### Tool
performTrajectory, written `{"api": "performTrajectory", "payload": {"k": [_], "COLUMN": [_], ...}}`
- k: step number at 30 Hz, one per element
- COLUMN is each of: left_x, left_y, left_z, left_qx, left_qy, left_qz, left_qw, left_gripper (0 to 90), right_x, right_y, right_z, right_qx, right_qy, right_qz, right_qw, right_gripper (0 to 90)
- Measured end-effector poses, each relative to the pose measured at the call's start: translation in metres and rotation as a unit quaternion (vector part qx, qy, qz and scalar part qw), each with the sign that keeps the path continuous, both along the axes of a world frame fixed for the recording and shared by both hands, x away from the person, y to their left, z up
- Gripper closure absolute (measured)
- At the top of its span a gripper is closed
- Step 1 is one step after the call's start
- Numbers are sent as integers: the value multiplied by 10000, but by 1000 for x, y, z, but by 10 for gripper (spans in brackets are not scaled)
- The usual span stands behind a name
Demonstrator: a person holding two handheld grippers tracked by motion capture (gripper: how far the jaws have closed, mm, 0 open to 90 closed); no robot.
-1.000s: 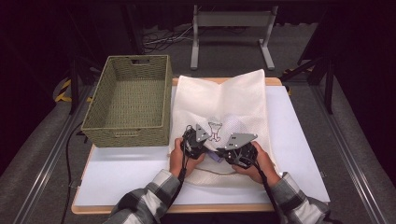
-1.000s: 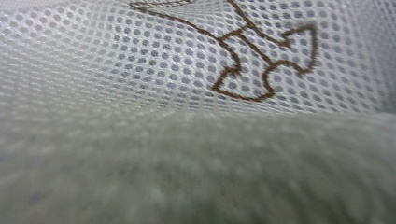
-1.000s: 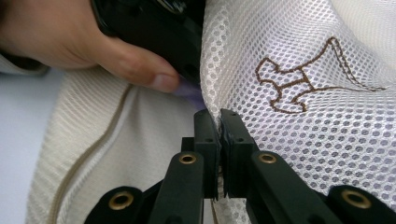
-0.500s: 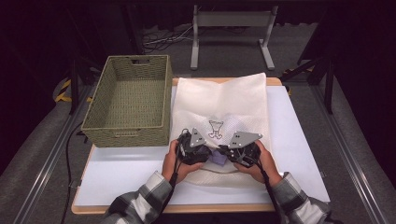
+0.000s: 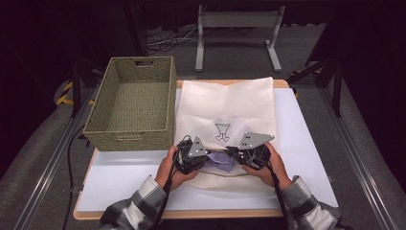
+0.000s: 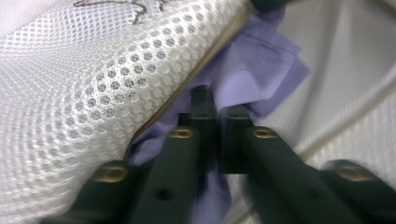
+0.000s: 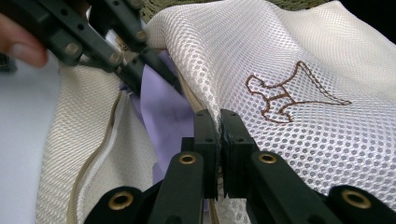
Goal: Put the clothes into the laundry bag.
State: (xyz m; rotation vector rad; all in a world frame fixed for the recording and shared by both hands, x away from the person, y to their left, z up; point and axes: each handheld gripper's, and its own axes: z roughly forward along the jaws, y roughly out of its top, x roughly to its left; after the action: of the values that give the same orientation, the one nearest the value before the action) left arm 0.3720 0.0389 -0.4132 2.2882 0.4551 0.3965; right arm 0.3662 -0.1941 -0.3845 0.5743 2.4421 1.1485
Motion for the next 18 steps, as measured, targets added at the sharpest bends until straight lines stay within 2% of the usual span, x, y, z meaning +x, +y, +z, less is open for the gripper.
{"api": "performTrajectory", "payload": {"k": [7,12,13,16,18], "left_x": [10,19,21,24,26], "left_y": [-2,-16,-20,-27,-30], "left_z": [-13,-25,-27,-29,-30], "left_qx": [286,416,436,333,208], "left_qy": [249,429,368,337,343], "left_qz": [8,-72,-80,-34,84], "left_qw": [9993,9982,9983,9989,9992], "left_gripper": [887,892,893,894,894], "right_x": [-1,-1,-1,-1,-1], "right_y": [2,4,4,4,4], "right_z": [0,-2,-2,-1,-2], "right_qx": [-7,-36,-50,-50,-73], "right_qy": [34,79,70,63,74], "right_qz": [35,81,86,72,73], "right_qw": [10000,9999,9999,9999,9999], "right_gripper": [869,869,869,869,870]}}
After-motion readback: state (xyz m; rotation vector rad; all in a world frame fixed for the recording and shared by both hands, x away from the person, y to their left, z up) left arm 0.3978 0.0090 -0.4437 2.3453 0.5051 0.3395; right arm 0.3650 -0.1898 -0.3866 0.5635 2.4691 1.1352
